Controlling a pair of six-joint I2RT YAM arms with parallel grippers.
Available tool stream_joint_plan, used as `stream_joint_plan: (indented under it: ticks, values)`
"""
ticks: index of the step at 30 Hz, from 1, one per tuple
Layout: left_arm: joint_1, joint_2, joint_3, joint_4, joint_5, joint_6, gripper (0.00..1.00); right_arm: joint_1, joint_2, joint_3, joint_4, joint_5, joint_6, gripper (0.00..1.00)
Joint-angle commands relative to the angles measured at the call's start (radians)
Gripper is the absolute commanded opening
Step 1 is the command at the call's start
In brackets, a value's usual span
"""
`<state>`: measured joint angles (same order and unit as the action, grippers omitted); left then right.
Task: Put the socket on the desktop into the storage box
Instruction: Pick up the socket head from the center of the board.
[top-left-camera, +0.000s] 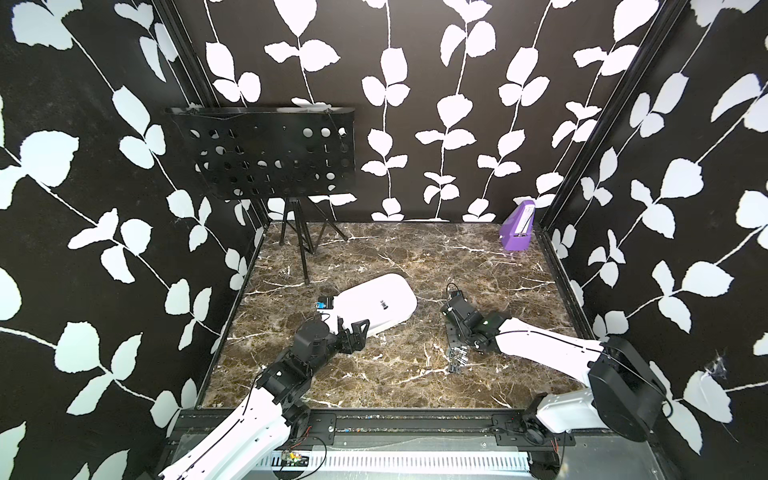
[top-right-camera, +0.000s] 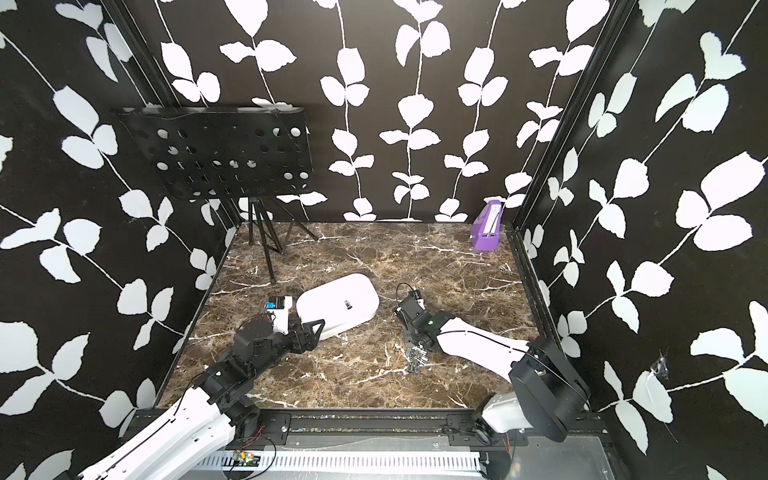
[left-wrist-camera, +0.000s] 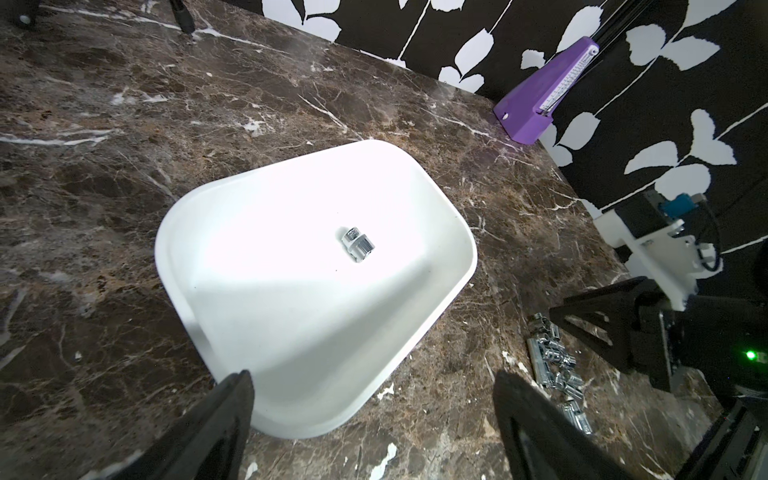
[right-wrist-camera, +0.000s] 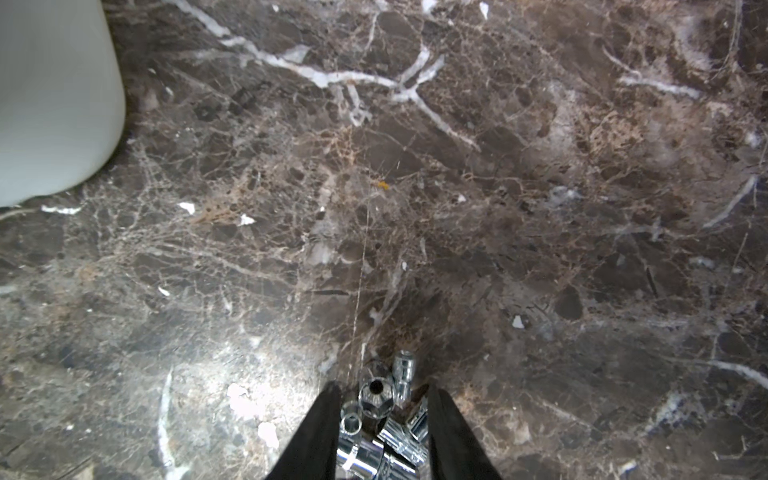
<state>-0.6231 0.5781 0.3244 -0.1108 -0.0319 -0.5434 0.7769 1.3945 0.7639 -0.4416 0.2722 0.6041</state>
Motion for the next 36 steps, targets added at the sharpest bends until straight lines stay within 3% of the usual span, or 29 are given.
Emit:
stream_joint_plan:
  ticks: [1, 36]
  values:
    - [-0.004, 0.009, 0.015, -0.009, -0.014, -0.009, 0.9, 0.004, 0.001, 0.006, -0.007, -0.013, -0.006, 0.38]
    - [-0.004, 0.03, 0.021, -0.021, -0.031, -0.003, 0.9, 0.009, 0.052, -0.014, -0.007, -0.022, -0.052, 0.29]
